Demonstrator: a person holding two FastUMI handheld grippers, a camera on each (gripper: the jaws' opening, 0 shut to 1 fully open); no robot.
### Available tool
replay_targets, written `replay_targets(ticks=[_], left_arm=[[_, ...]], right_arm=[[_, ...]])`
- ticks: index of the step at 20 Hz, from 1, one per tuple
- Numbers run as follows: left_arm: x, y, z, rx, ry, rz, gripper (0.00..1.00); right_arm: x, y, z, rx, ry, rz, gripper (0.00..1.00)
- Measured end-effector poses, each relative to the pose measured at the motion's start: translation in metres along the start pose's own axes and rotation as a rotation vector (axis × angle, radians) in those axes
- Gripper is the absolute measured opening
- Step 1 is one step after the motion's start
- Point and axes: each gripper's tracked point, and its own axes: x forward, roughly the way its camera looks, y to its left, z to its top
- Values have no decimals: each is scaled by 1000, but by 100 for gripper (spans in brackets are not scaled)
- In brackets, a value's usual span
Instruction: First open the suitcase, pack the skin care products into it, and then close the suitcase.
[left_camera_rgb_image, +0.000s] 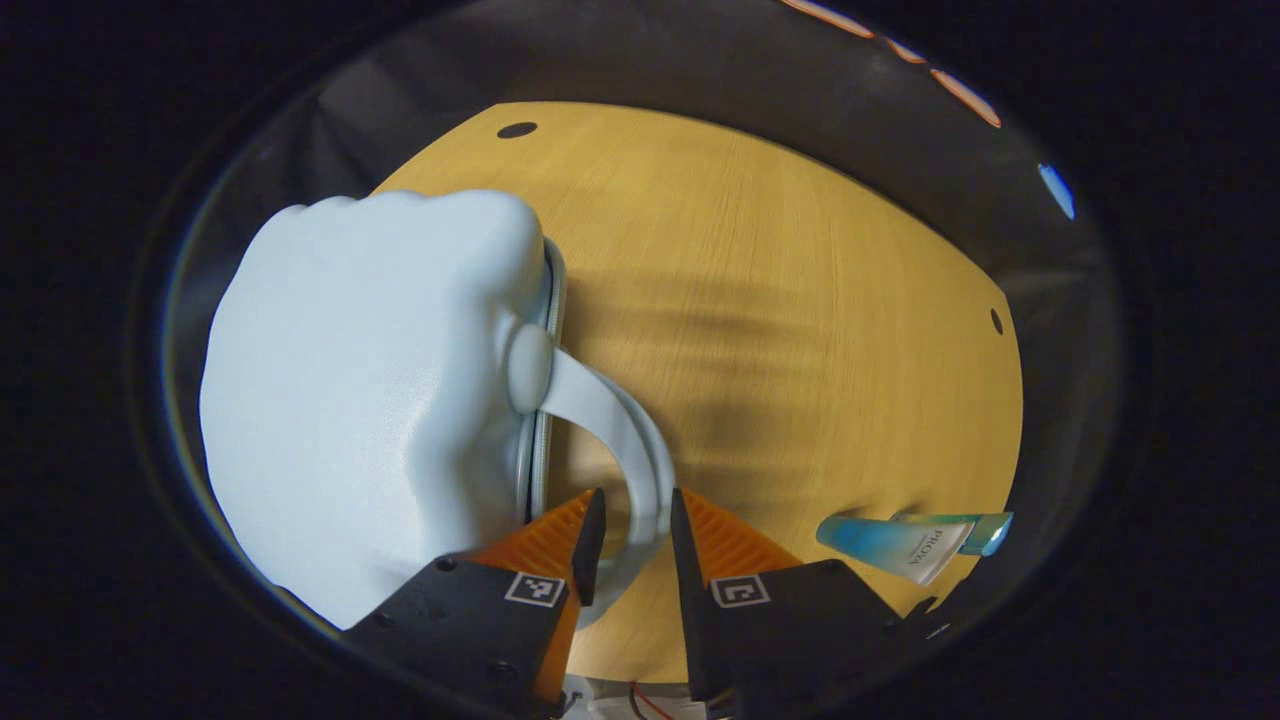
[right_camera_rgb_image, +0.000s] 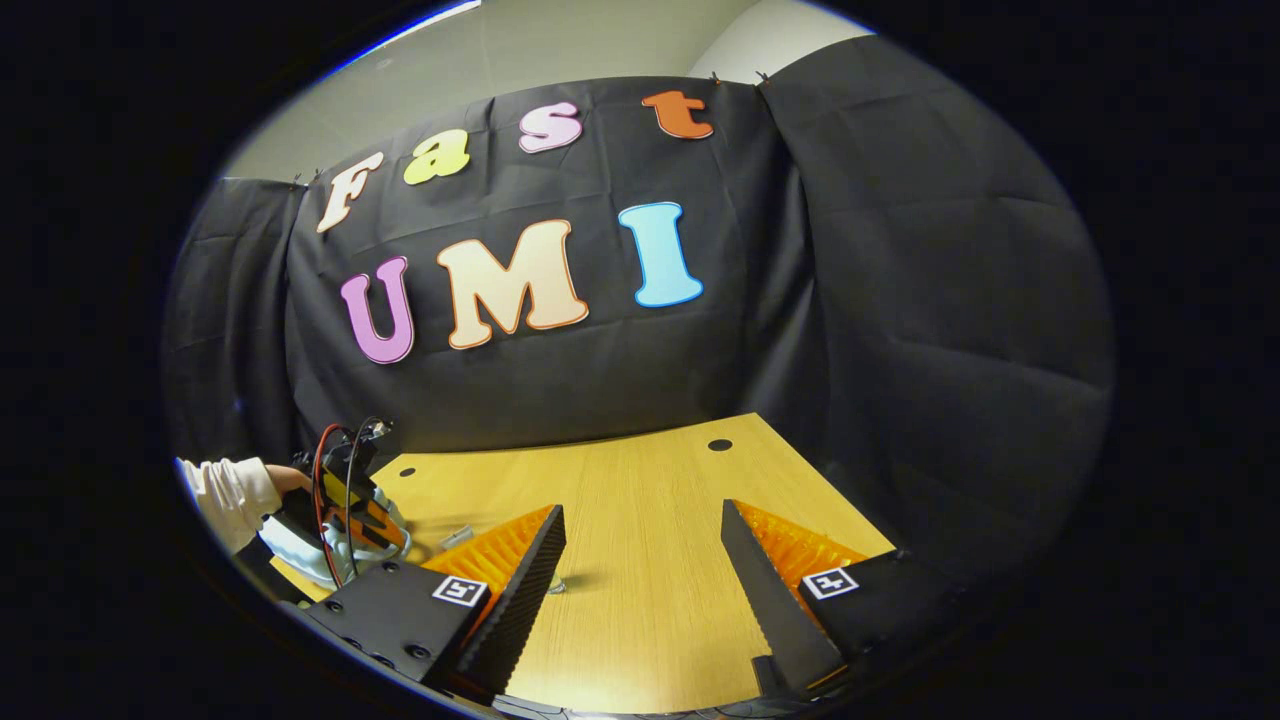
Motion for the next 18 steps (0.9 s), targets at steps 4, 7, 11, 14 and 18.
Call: replay_targets(ticks=[4,7,11,14,18], left_arm=[[9,-4,-6,30,27,-10,30],[15,-6,-7,37,46,-13,13],[13,-8,-8,66,58,-31,6],[7,-11,-5,80,43,-53,2],[-4,-15,1,127,-2,-39,2]], right_arm=[[2,-3,-5,8,12,-17,98],[1,-4,-9,4,22,-20,98],[2,-4,-9,-1,24,-23,98],[5,-2,-10,-1,31,-19,98],[9,5,-11,0,40,4,98]])
